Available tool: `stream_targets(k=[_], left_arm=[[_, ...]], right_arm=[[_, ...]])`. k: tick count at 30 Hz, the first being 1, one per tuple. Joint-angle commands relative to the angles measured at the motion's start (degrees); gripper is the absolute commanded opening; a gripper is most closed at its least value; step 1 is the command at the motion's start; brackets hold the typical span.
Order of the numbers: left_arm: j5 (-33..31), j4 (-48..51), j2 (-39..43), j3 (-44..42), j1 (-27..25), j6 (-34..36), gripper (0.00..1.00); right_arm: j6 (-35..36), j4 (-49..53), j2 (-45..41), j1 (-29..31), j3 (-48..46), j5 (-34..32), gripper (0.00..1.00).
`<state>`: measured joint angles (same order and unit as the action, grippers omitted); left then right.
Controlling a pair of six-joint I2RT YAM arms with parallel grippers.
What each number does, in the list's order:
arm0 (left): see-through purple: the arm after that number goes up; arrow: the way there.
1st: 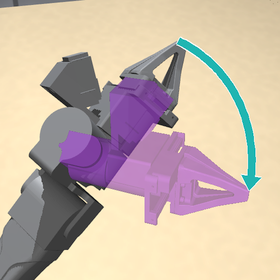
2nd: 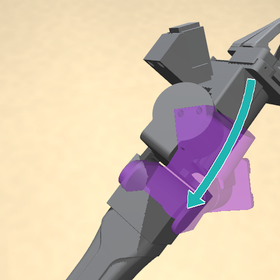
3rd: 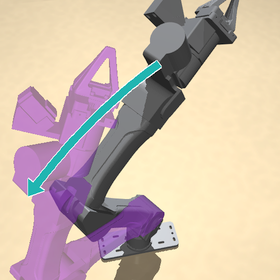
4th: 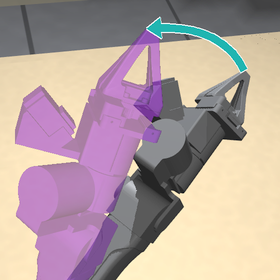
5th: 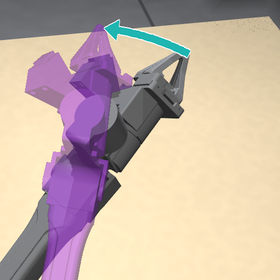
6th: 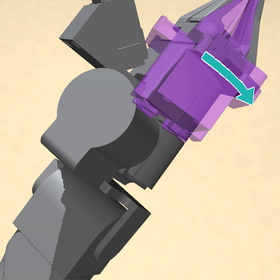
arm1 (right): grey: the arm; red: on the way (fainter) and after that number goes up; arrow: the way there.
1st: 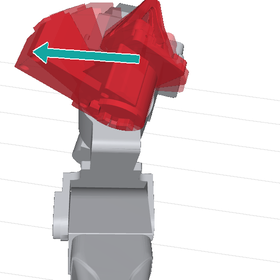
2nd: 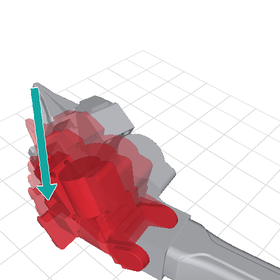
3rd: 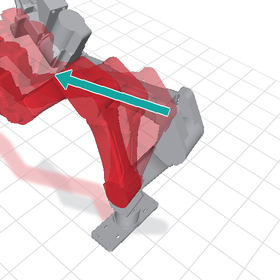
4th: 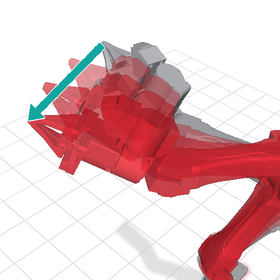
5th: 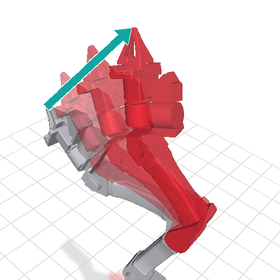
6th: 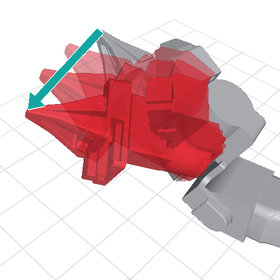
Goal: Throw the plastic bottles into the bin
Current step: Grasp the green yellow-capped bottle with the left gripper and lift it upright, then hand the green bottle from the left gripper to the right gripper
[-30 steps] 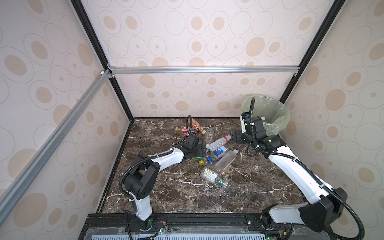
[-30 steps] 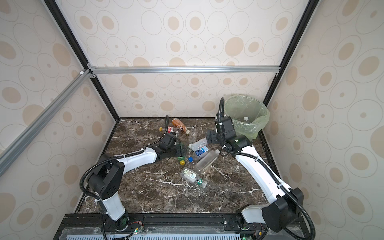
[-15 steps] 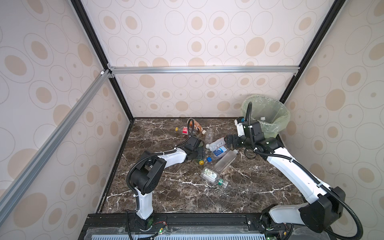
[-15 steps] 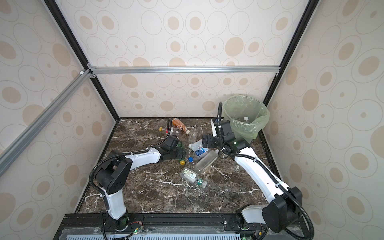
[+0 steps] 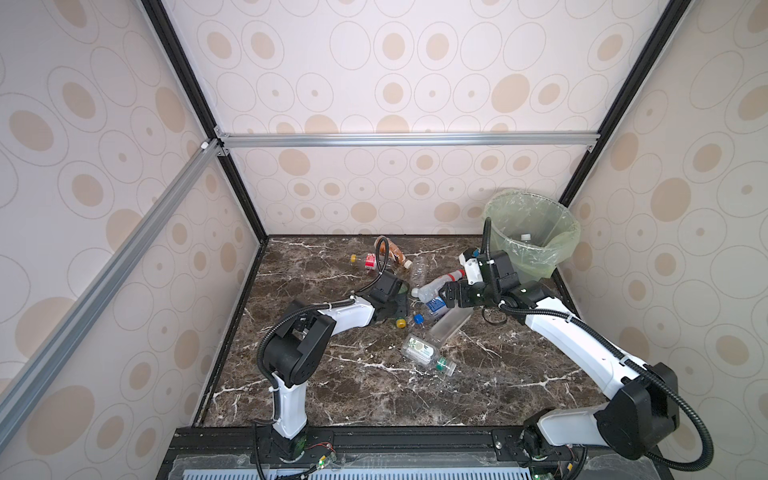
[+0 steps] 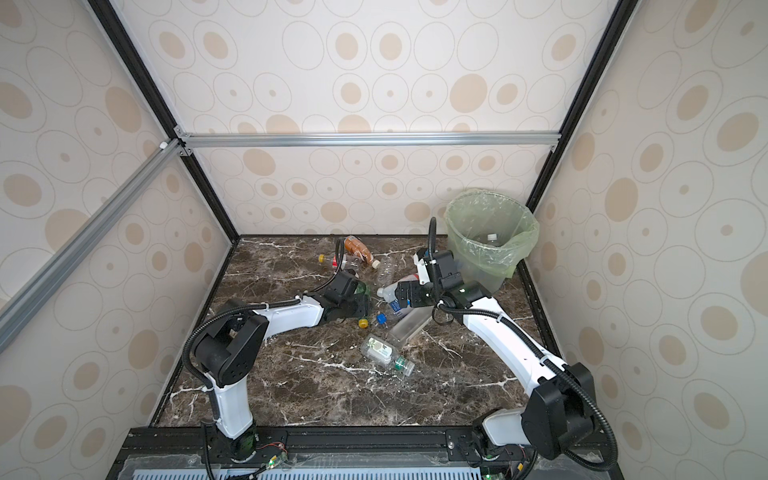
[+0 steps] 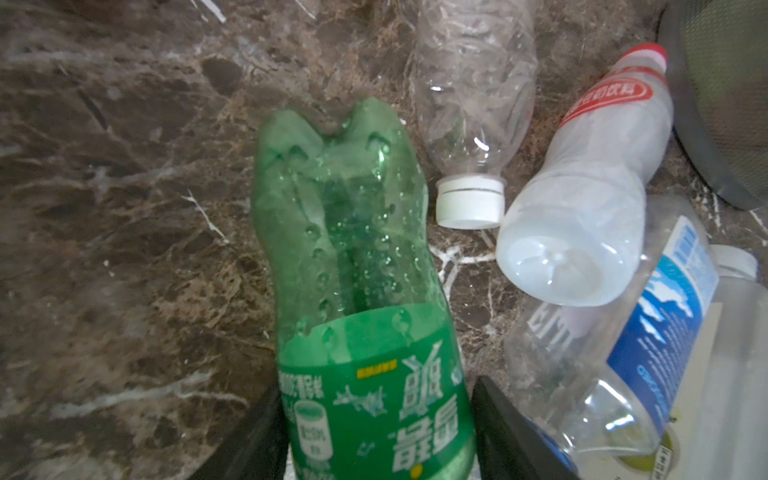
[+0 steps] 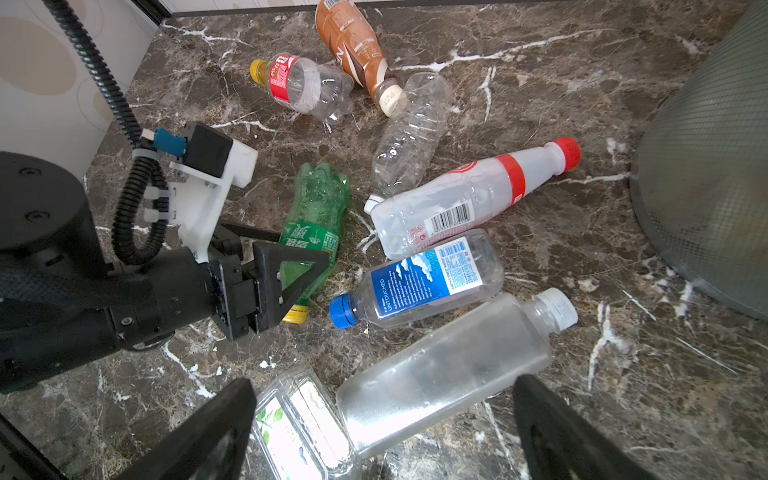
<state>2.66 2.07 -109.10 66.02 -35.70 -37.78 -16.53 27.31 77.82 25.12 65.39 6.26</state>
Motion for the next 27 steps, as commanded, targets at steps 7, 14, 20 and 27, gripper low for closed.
stream_targets(k=[7, 14, 20, 27], left_arm=[[0.4, -1.9, 2.3, -3.3, 0.3, 3.2, 0.56], [1.3, -5.2, 9.3, -4.5, 0.3, 7.8, 0.56], [1.9, -10.1, 17.0, -5.4, 0.2, 10.8, 0.55], [3.8, -17.1, 24.1, -9.2, 0.2, 12.2, 0.56]], right_arm=[[-1.5, -0.5, -0.4, 0.3, -0.4, -0.7, 1.00], [-5.5, -2.6, -1.4, 0.3, 1.7, -0.7, 1.00], [-9.3, -3.0, 0.2, 0.3, 7.8, 1.6, 1.00], [-13.5, -6.7, 2.8, 0.3, 13.9, 5.9, 1.00]])
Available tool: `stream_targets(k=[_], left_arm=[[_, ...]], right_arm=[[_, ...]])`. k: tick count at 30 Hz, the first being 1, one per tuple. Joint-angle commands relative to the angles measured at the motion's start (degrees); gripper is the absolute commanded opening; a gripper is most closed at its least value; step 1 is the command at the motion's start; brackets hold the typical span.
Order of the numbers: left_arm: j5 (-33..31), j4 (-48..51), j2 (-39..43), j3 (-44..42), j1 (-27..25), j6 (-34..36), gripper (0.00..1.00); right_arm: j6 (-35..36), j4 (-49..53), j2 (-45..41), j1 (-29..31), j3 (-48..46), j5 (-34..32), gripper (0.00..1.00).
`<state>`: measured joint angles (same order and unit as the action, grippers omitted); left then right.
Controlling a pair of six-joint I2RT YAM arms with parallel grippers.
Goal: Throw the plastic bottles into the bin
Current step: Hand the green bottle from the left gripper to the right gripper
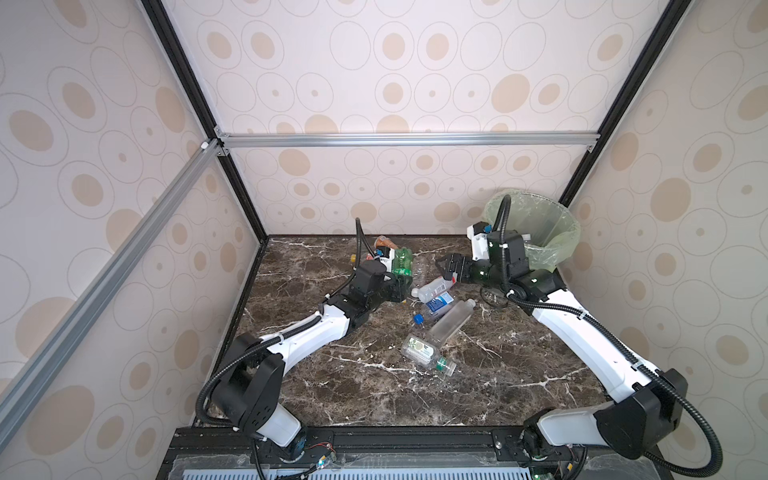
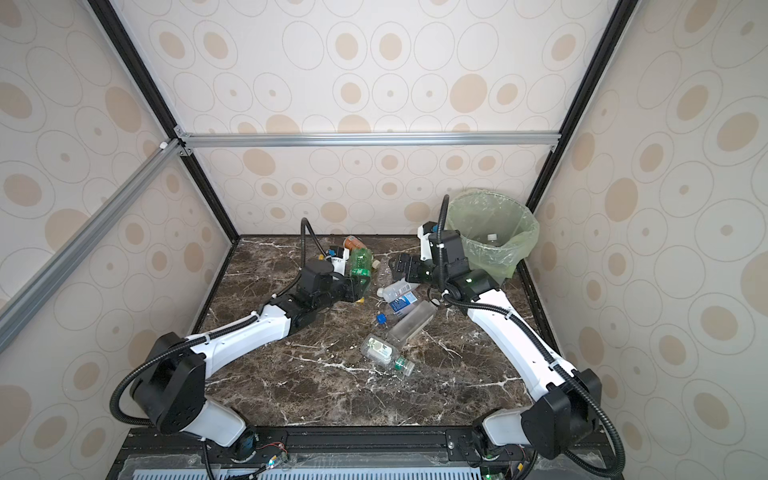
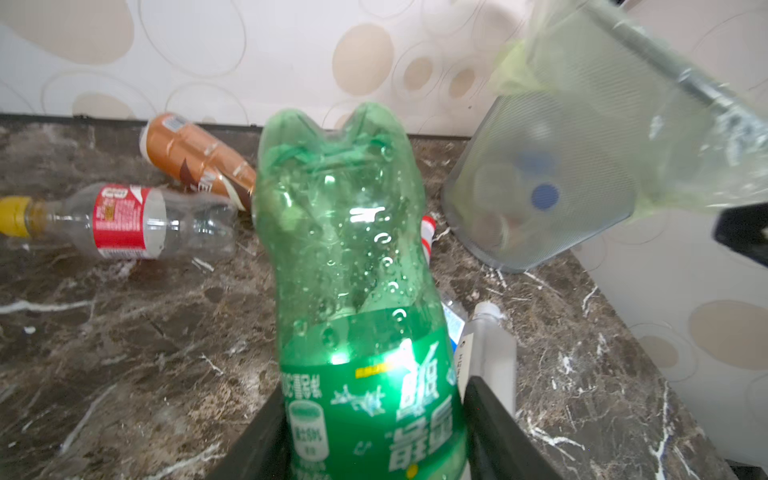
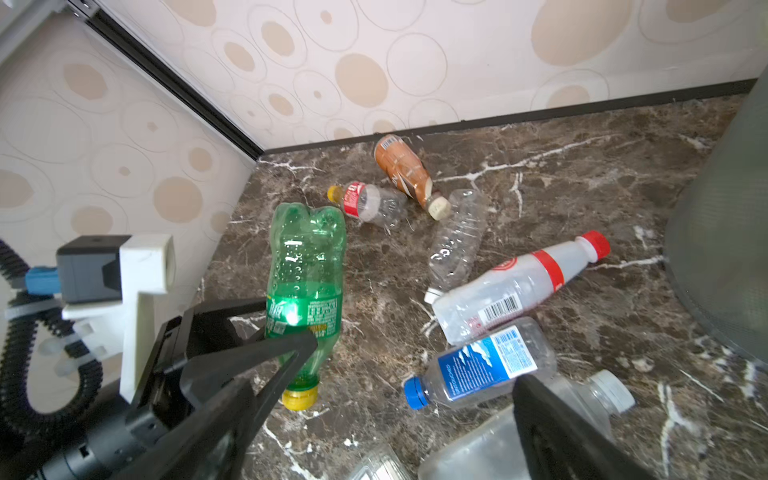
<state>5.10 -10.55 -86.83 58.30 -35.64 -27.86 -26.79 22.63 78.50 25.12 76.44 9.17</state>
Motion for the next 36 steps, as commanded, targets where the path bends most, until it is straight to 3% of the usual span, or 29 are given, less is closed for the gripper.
stream_targets(k=[1, 13, 21, 30, 36], left_arm=[[1.7, -5.2, 2.6, -2.0, 0.1, 2.3, 0.56], [5.9, -11.0, 7.2, -4.8, -0.5, 2.8, 0.56], [6.7, -12.1, 8.4, -5.7, -0.8, 2.5, 0.56], [6.6, -12.0, 8.8, -6.1, -0.9, 2.0, 0.59], [6.8, -12.3, 8.4, -6.0, -1.0, 1.5, 0.66]], right_arm=[[-4.0, -2.5, 3.1, 0.4, 3.8, 3.7, 1.00], [-7.1, -5.8, 12.3, 5.7, 11.7, 4.9, 0.99], [-7.3, -6.3, 17.3, 8.4, 15.2, 5.4, 0.91], [-6.1, -5.8, 20.2, 8.5, 18.2, 4.1, 0.61], [-4.9, -5.3, 20.6, 8.5, 18.7, 3.5, 0.44]])
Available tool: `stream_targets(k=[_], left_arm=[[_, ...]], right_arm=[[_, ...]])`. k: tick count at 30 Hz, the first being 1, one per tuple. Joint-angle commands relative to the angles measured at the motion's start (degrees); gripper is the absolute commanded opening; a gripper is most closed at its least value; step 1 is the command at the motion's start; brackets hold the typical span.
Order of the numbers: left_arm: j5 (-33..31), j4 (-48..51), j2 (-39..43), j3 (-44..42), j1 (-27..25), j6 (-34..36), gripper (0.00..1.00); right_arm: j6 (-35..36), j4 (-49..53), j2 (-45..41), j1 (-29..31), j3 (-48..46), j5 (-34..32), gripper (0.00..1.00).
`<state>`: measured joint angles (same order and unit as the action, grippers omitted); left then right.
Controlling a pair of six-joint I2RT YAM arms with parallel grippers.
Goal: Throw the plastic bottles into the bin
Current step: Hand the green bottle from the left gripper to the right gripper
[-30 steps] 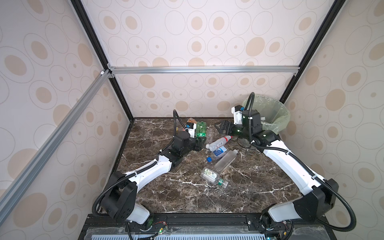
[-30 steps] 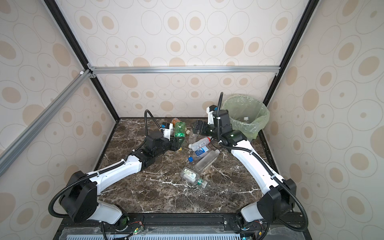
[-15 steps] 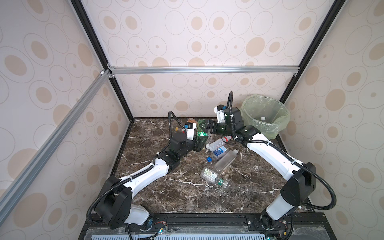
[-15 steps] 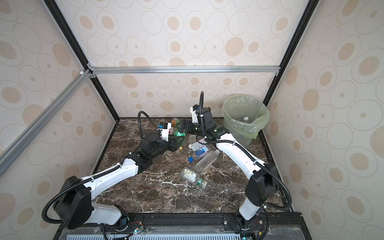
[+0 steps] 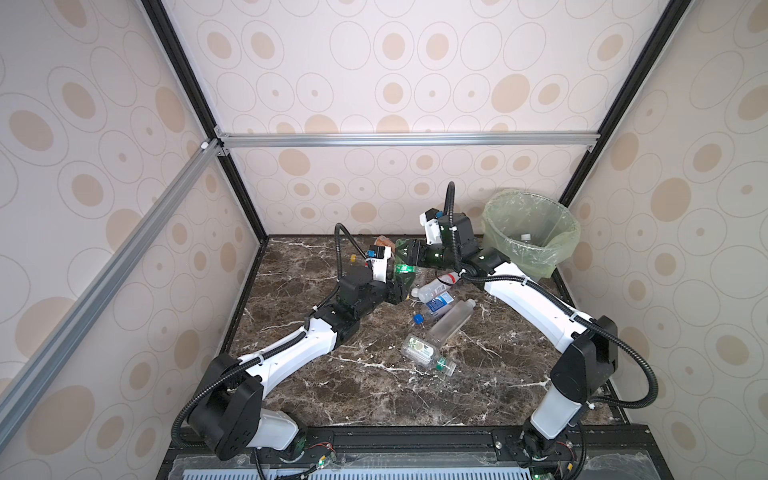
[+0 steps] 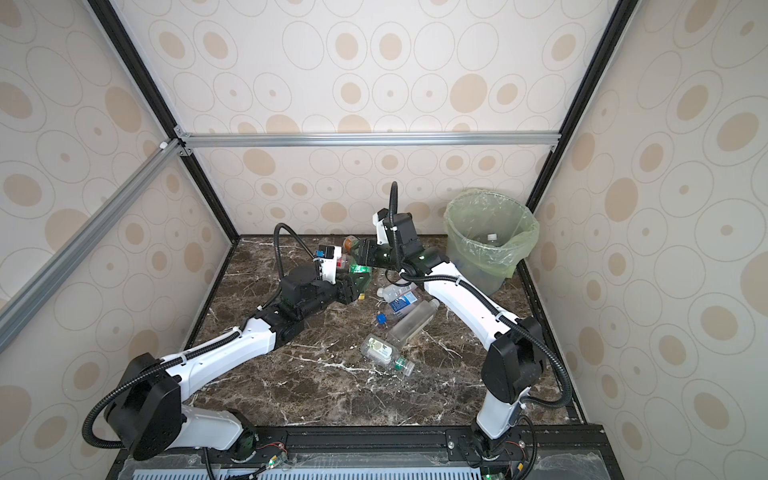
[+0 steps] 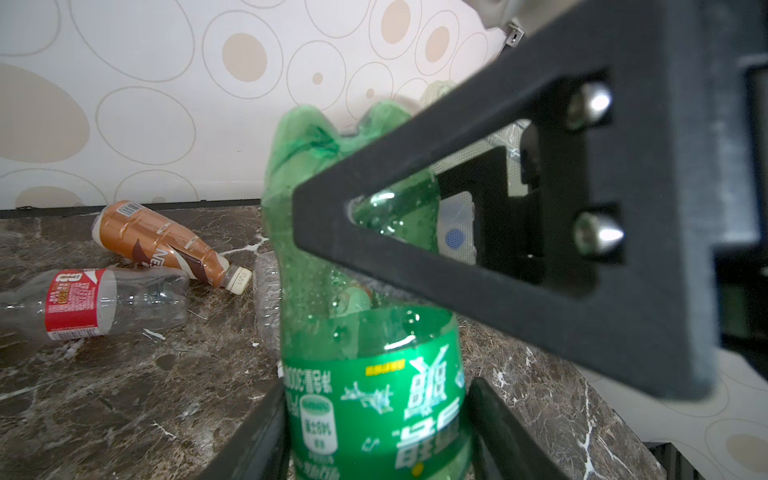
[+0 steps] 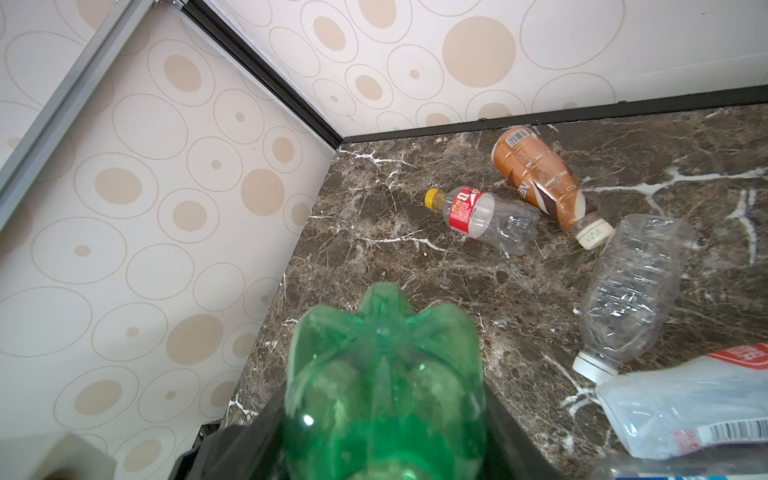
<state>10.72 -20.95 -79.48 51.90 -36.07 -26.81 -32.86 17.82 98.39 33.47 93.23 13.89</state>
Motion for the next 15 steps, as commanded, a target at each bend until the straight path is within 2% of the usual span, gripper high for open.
stream_targets(k=[1, 4, 8, 11, 15], left_arm=[[1.2, -1.8, 0.9, 0.6, -0.6, 0.4, 0.67], [0.9, -1.4, 0.7, 0.7, -0.6, 0.2, 0.79], [-0.3, -0.2, 0.7, 0.6, -0.6, 0.7, 0.88], [-0.3, 0.5, 0.3, 0.6, -0.6, 1.1, 0.99], [0.0, 1.2, -0.3, 1.3, -0.6, 1.7, 0.99]], right_arm=[[1.4, -0.3, 0.6, 0.1, 1.8, -1.6, 0.43], [2.6, 0.2, -0.1, 0.0, 1.5, -3.7, 0.41], [5.3, 1.6, -0.7, -0.4, 1.6, -6.8, 0.40], [7.0, 2.7, -0.8, -1.3, 2.1, -9.0, 0.40], [11.0, 6.1, -1.0, -2.4, 5.0, -13.2, 0.39]])
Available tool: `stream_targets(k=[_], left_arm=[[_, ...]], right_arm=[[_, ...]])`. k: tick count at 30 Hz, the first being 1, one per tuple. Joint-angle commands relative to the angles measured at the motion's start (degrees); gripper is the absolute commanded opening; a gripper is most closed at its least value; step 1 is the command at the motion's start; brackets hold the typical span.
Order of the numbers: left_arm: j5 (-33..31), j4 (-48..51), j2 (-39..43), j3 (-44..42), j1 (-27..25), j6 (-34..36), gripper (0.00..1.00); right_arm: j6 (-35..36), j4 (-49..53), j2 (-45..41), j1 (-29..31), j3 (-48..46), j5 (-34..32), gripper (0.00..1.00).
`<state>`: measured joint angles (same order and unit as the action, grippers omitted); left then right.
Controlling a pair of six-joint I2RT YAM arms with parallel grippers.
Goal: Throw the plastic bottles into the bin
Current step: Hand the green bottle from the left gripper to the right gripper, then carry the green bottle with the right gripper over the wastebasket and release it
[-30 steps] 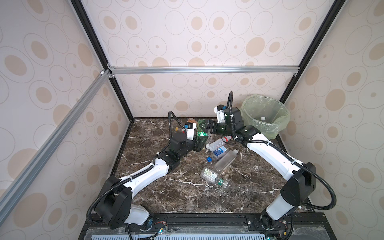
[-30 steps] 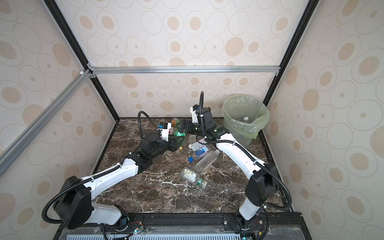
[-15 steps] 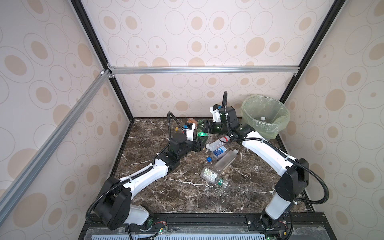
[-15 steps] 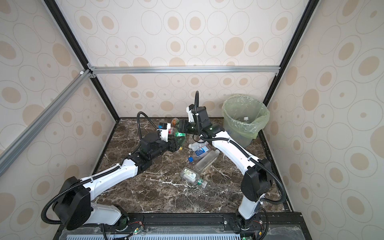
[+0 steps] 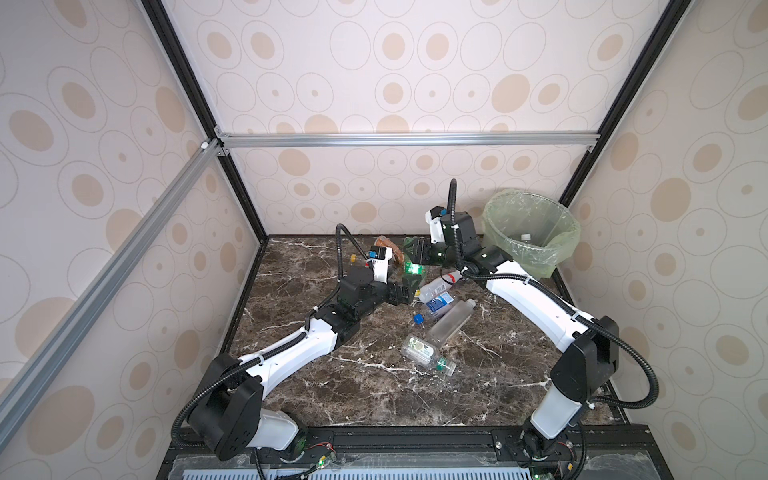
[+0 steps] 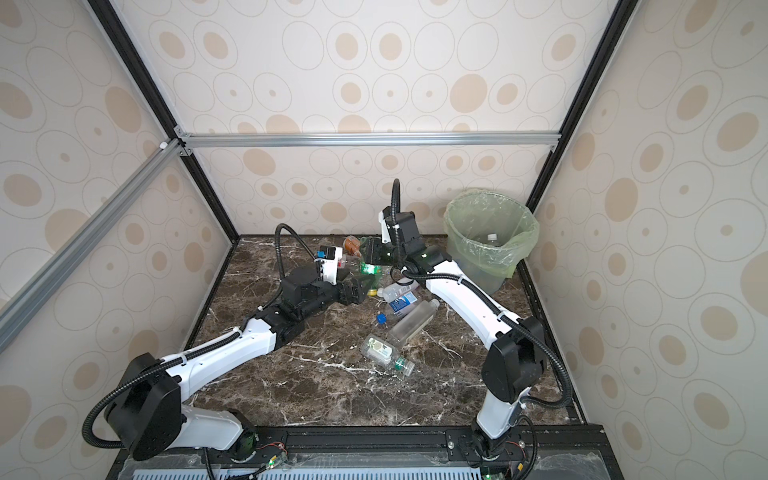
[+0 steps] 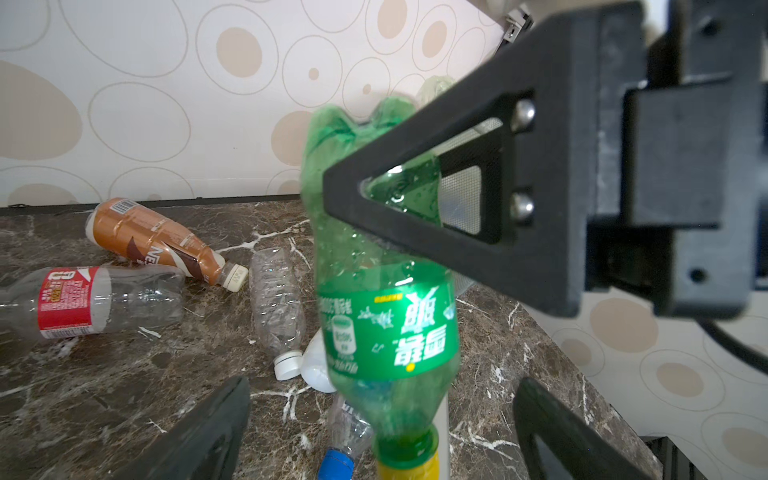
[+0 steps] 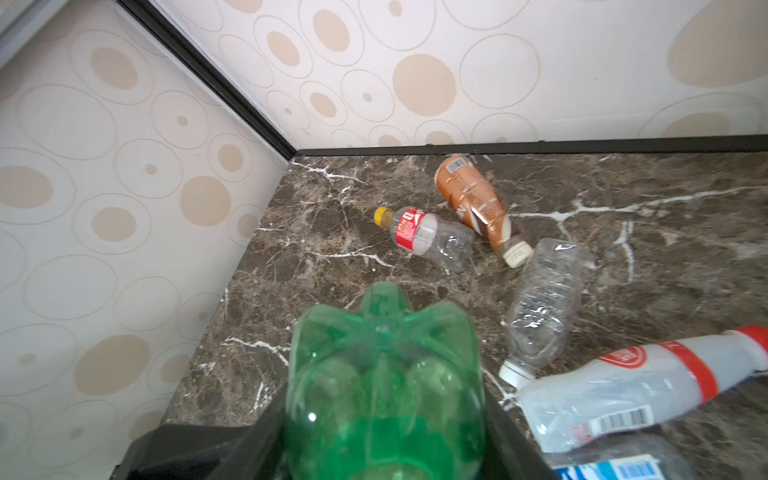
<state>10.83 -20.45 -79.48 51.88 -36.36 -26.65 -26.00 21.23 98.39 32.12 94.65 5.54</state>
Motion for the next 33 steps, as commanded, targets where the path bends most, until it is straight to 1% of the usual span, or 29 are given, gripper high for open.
stream_targets(k=[1, 3, 9, 12, 16, 19, 22, 27, 30, 32, 33], left_arm=[[-0.1, 0.8, -0.3, 1.5, -0.4, 1.7, 0.99], [-0.1, 1.0, -0.4, 2.4, -0.4, 2.3, 0.99], [1.3, 0.6, -2.7, 7.0, -0.8, 2.5, 0.99], [2.3, 0.5, -4.7, 10.3, -1.5, 2.6, 0.99], [2.5, 0.7, -7.4, 15.3, -3.2, 3.6, 0.99], [2.6, 0.2, -9.4, 18.6, -4.3, 3.9, 0.99], [3.0, 0.1, -11.3, 21.8, -5.3, 4.4, 0.99], [3.3, 0.7, -13.3, 26.3, -6.1, 5.5, 0.99], [3.6, 1.2, -14.3, 28.1, -6.3, 6.0, 0.99], [3.6, 1.8, -14.7, 28.5, -6.3, 6.4, 0.99], [3.6, 1.9, -14.7, 28.2, -6.3, 6.5, 0.99]], right_arm=[[5.5, 3.4, -1.4, -1.3, 4.3, -6.3, 0.39], [8.6, 3.9, -2.7, -1.7, 5.2, -10.1, 0.39], [20.6, 2.4, -6.8, -2.3, 7.0, -25.0, 0.39], [27.1, -1.9, -9.8, -2.8, 6.4, -31.6, 0.38], [37.5, -10.4, -13.9, -3.0, 5.3, -37.5, 0.38], [44.3, -17.0, -16.7, -3.1, 4.6, -39.5, 0.39], [48.7, -21.8, -19.3, -3.0, 4.5, -39.5, 0.39], [52.2, -26.5, -22.4, -3.1, 4.9, -37.1, 0.39], [55.5, -28.9, -21.4, -3.3, 4.8, -38.4, 0.40], [56.4, -30.2, -19.8, -5.1, 4.2, -39.6, 0.40], [54.8, -29.5, -18.6, -7.2, 3.8, -39.7, 0.39]])
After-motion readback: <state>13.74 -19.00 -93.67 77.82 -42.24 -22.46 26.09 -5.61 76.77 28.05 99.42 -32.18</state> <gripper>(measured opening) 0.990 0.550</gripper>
